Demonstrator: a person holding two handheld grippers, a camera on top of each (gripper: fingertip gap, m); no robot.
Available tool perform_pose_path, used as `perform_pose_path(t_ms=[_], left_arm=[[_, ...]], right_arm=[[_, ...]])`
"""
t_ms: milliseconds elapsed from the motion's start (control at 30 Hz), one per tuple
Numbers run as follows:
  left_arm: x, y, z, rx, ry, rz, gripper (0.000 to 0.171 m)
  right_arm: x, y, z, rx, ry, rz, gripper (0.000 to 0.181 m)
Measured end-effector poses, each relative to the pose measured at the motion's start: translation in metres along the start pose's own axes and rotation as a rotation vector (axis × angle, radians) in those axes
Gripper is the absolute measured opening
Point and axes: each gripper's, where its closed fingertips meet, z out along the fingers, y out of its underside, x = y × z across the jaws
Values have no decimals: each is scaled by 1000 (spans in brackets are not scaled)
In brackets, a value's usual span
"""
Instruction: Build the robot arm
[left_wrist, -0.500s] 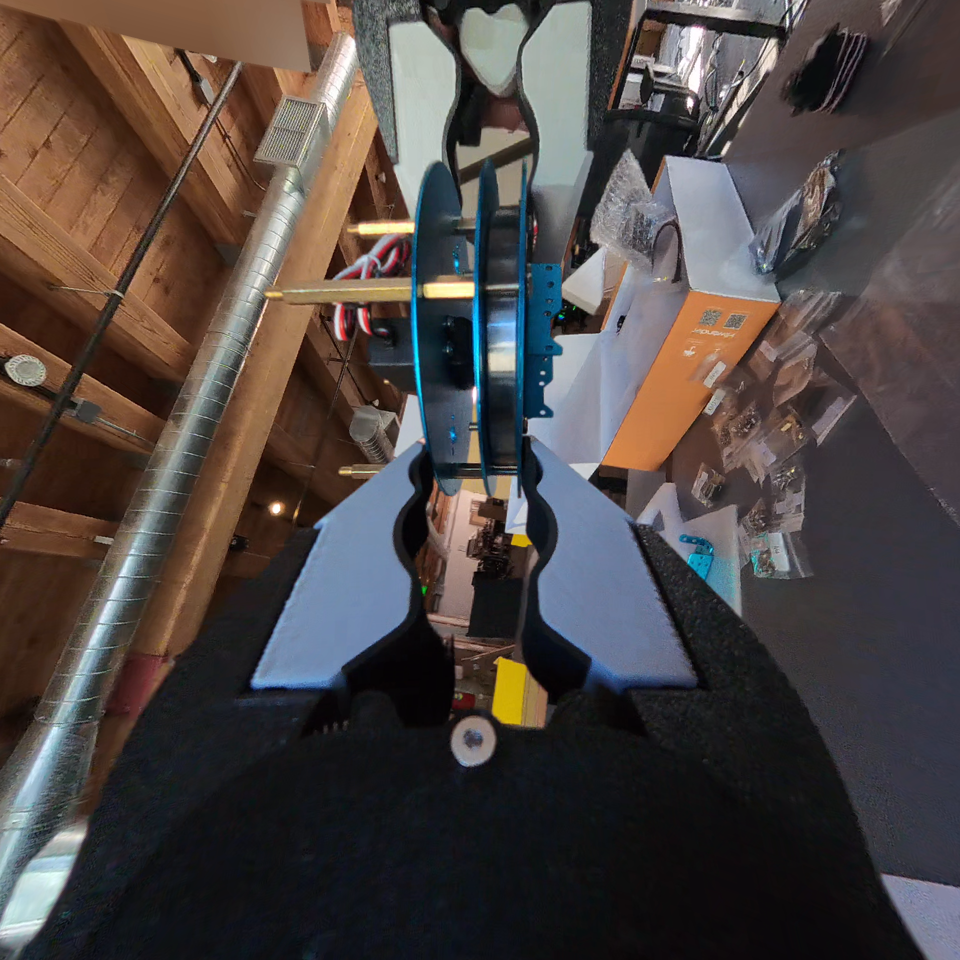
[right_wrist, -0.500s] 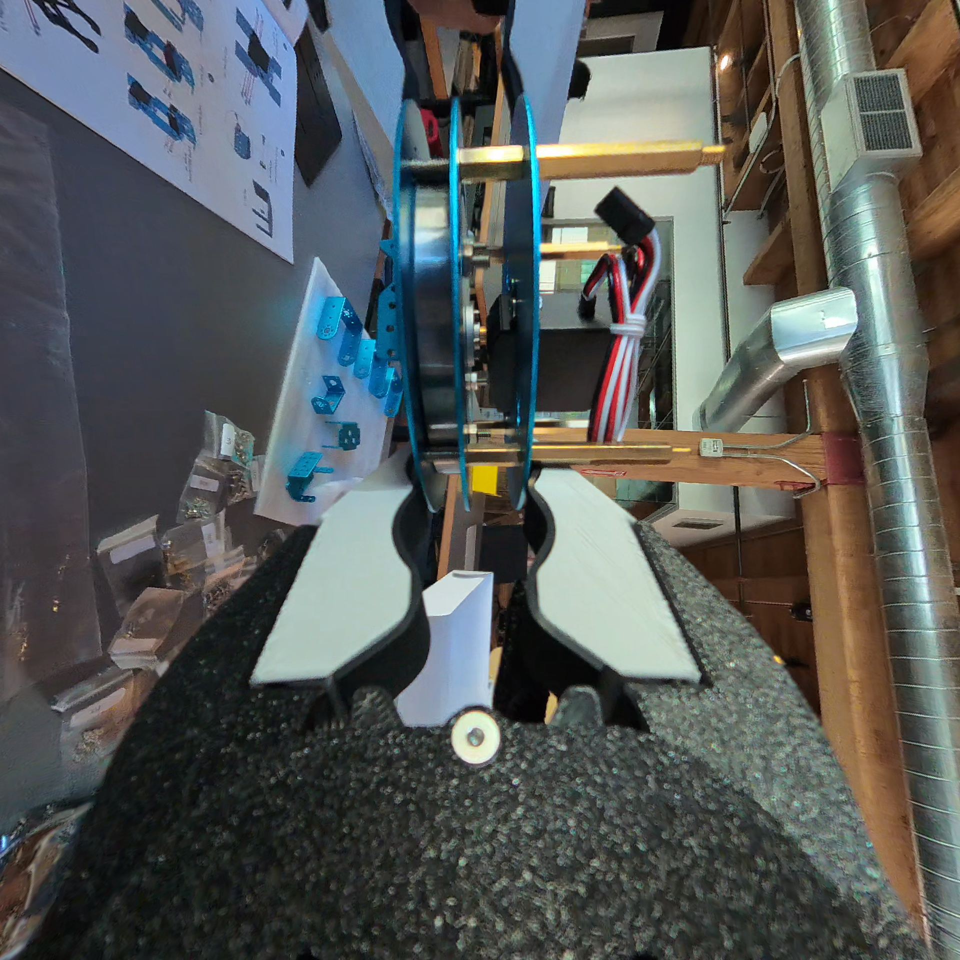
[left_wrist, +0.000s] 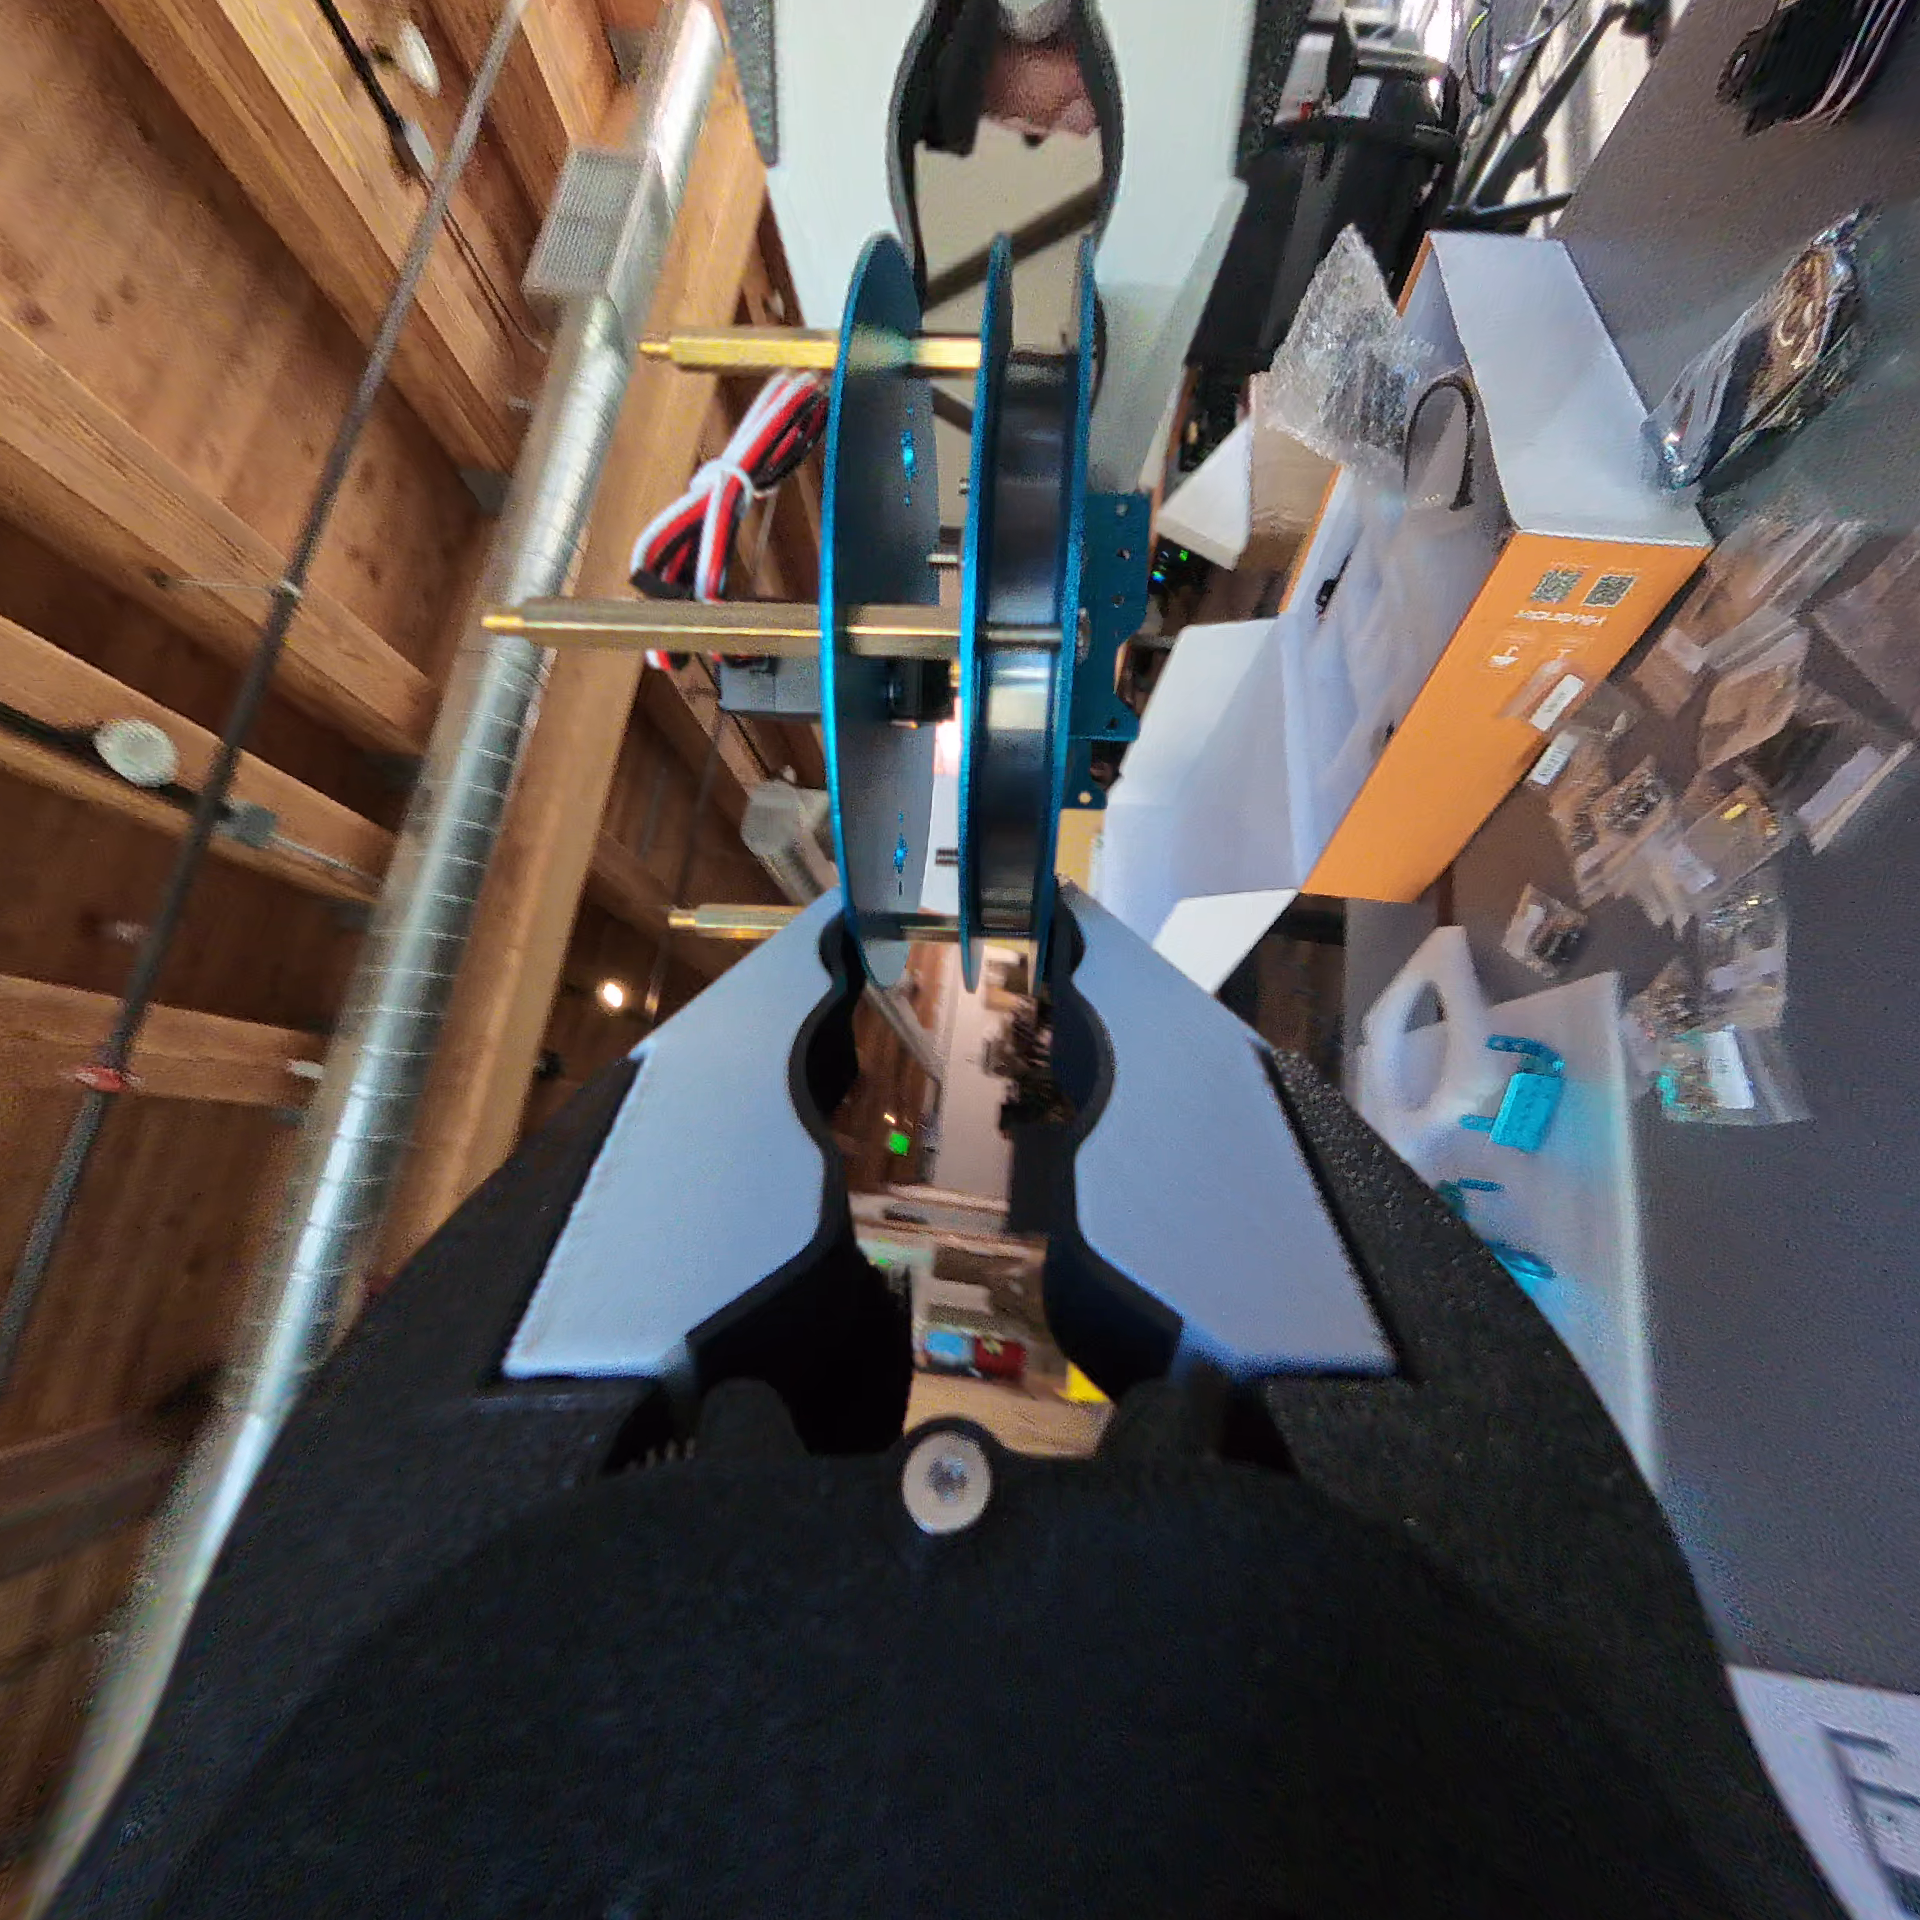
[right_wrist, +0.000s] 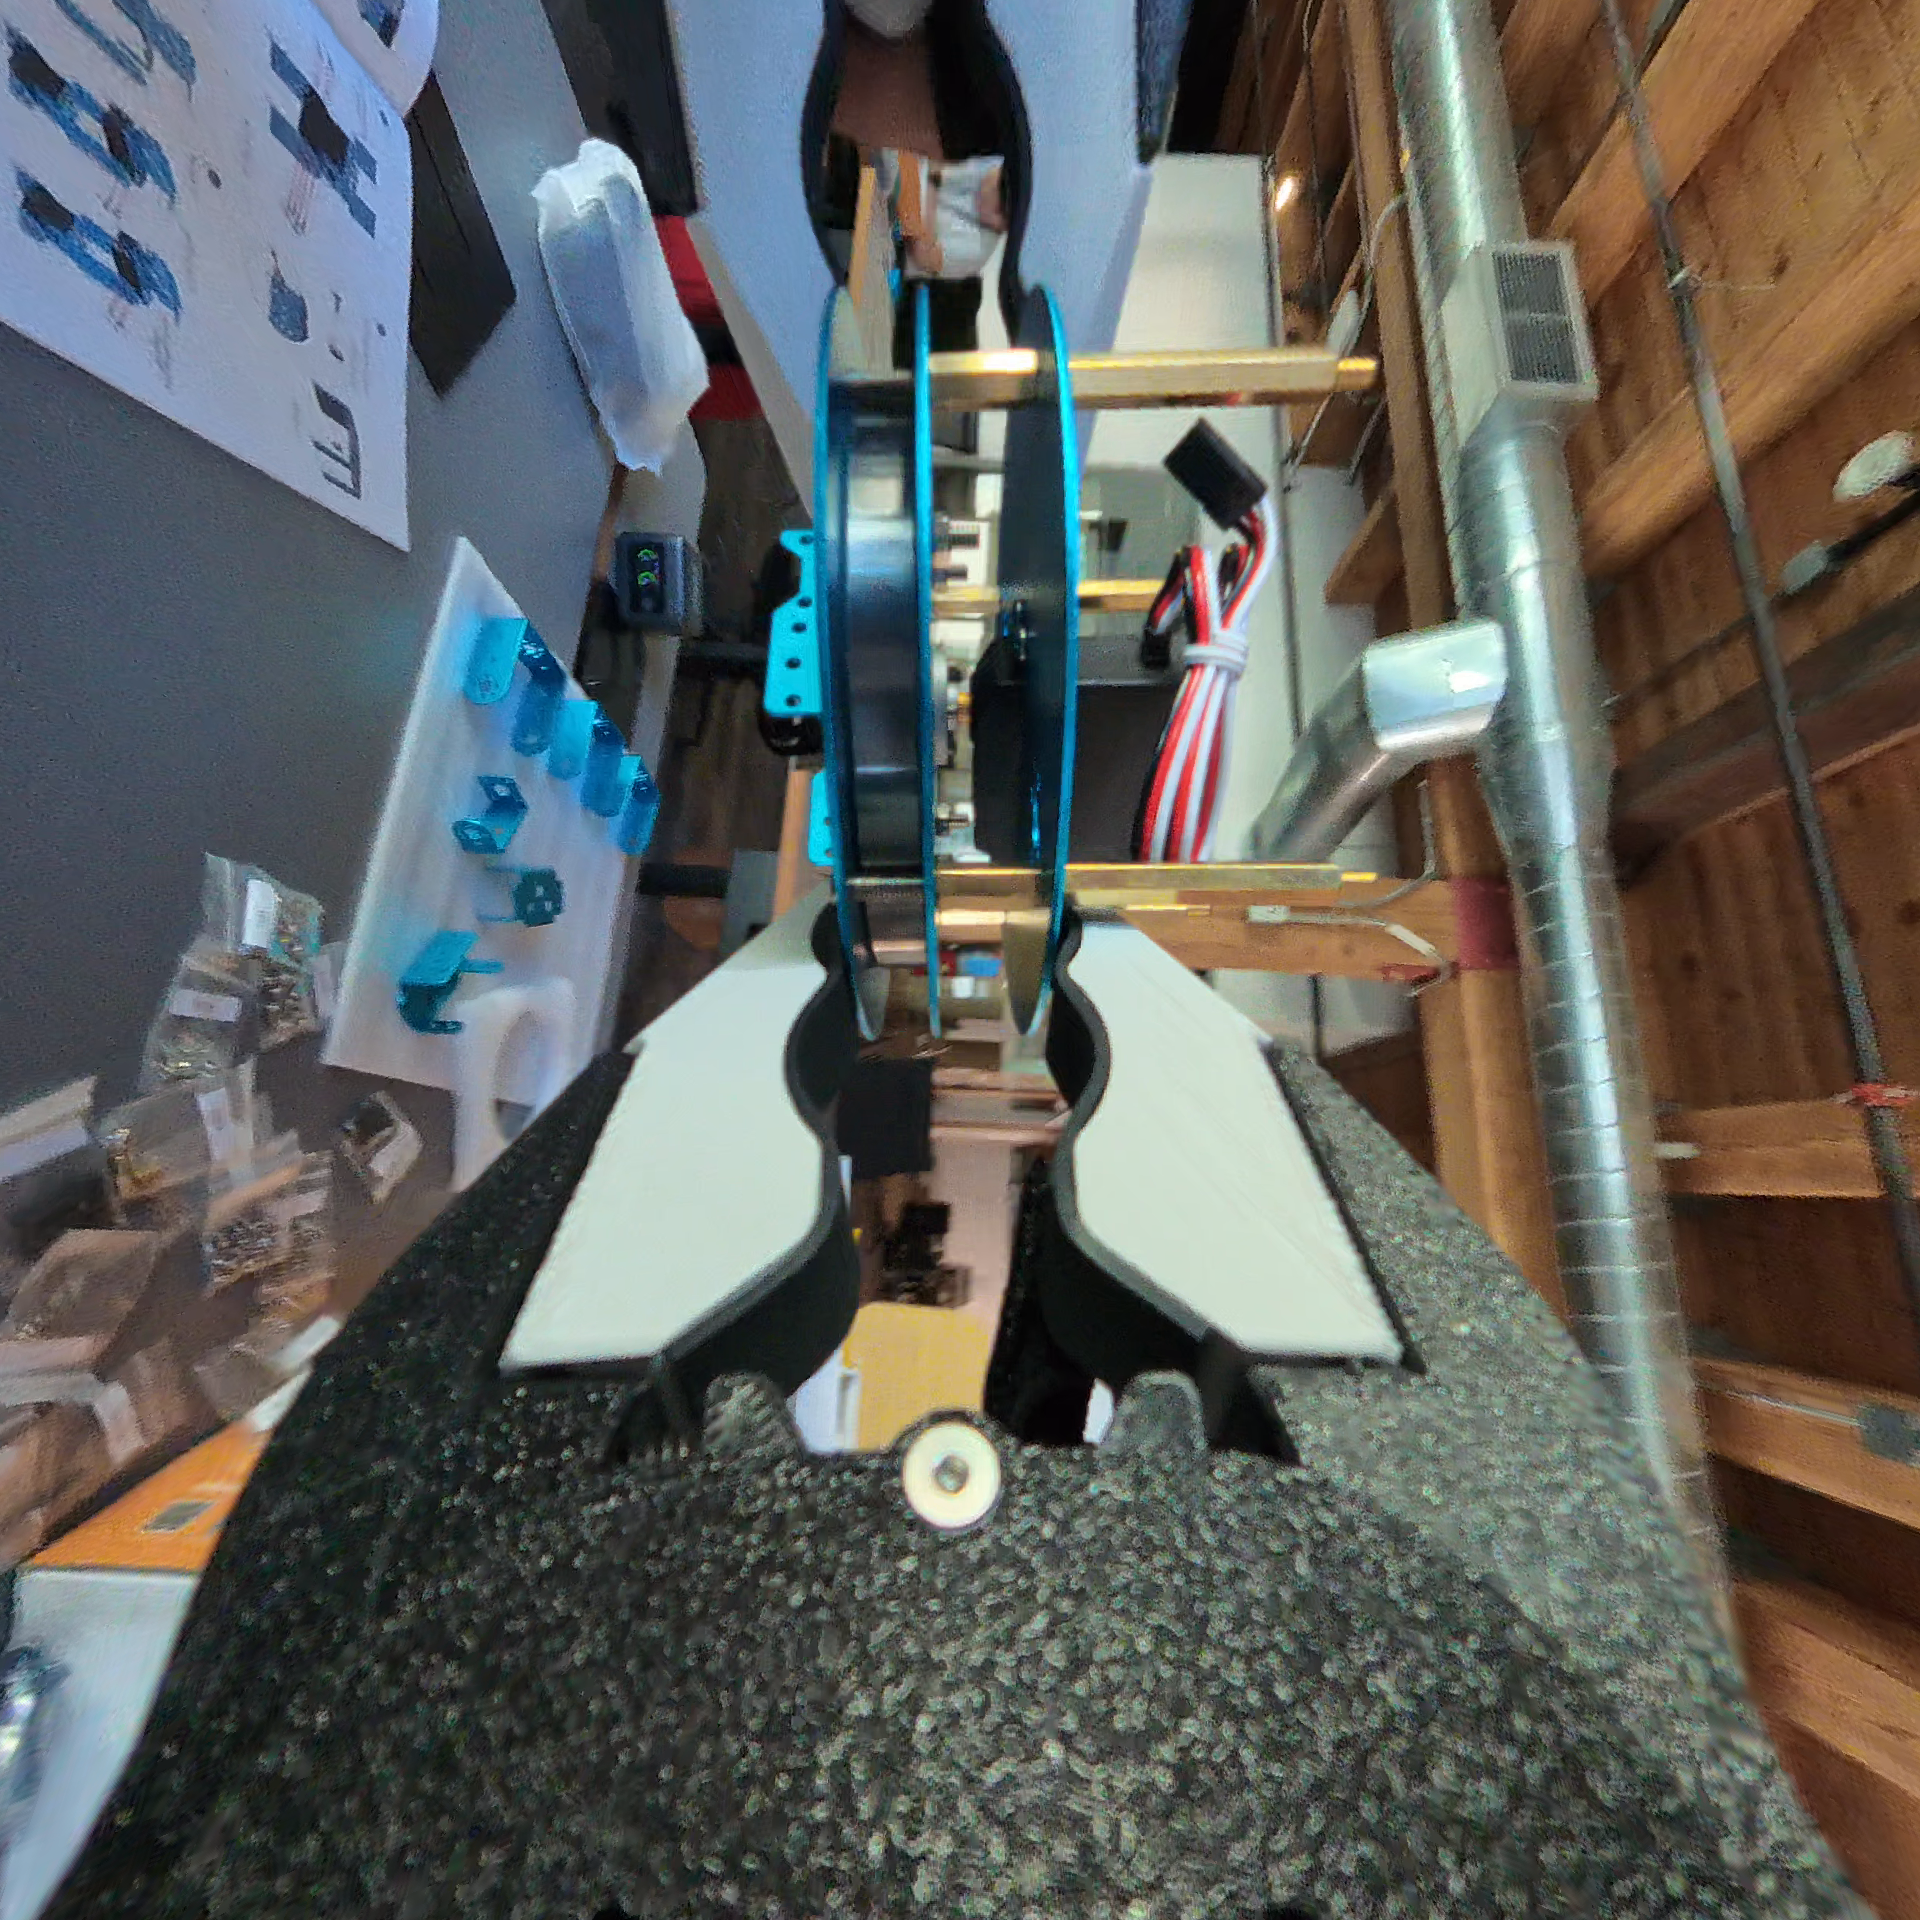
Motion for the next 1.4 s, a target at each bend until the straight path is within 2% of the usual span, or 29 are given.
perform_pose_path(t_ms=[67,167,267,367,500,733,867,967,1033,1200,1400], left_arm=[[-1,-7,-3,51,-6,3,33],[-5,4,11,6,-7,-19,32],[-12,-11,1,73,-30,44,33],[-24,-7,6,55,0,37,32],[-63,1,19,55,140,-88,33],[-165,-6,23,8,250,-177,33],[-211,-20,16,-14,166,-47,33],[-238,-37,6,-7,32,143,33],[-249,-48,-2,-5,-57,270,32],[-268,-65,-13,-6,-212,445,33],[-272,-65,-12,-30,-113,332,33]], right_arm=[[2,-9,-8,76,-2,23,32],[5,12,5,-24,-11,43,33],[12,-11,-14,67,23,-10,32],[26,0,-5,41,-8,-11,32],[68,8,4,103,-161,162,32],[169,3,3,137,-221,295,32],[211,-8,-8,135,-106,182,32],[235,-23,-22,125,77,-27,32],[244,-32,-32,121,162,-135,32],[260,-45,-45,111,305,-285,32],[264,-45,-44,116,184,-152,32]])
